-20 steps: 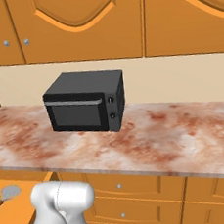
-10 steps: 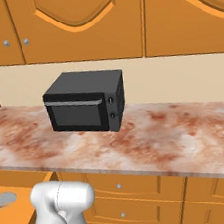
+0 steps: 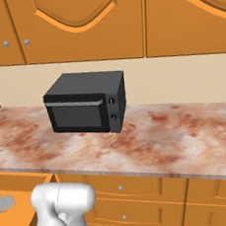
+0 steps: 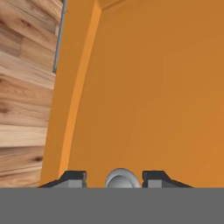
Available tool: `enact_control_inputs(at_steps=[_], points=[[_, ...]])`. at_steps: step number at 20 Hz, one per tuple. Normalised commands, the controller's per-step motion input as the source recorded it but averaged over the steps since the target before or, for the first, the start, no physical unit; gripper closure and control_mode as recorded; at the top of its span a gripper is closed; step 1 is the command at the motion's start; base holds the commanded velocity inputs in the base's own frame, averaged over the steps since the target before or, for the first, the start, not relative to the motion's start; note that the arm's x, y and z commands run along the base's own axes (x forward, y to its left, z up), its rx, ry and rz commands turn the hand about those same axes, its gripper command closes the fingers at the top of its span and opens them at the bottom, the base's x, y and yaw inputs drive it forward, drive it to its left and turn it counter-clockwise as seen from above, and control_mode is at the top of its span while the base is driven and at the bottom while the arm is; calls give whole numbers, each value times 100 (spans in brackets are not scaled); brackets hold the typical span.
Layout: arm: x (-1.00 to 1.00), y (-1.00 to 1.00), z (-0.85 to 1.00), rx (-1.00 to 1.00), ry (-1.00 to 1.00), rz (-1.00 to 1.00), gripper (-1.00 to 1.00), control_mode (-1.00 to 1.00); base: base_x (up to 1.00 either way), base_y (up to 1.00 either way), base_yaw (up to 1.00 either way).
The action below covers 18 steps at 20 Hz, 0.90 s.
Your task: Take the pizza cutter from the drawer on the left and place it on the dining counter for cutting.
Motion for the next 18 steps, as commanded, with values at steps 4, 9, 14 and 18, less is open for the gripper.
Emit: enact_control_inputs(at_steps=[4,9,14,18], points=[[-38,0,34,0,-4,-1,-100,-100,0,0,0],[-21,0,68,0,-3,-5,-100,-100,0,0,0],[-19,0,91,0,-4,-10,-100,-100,0,0,0],[-12,-1,99,0,-4,-13,-100,-100,0,0,0]])
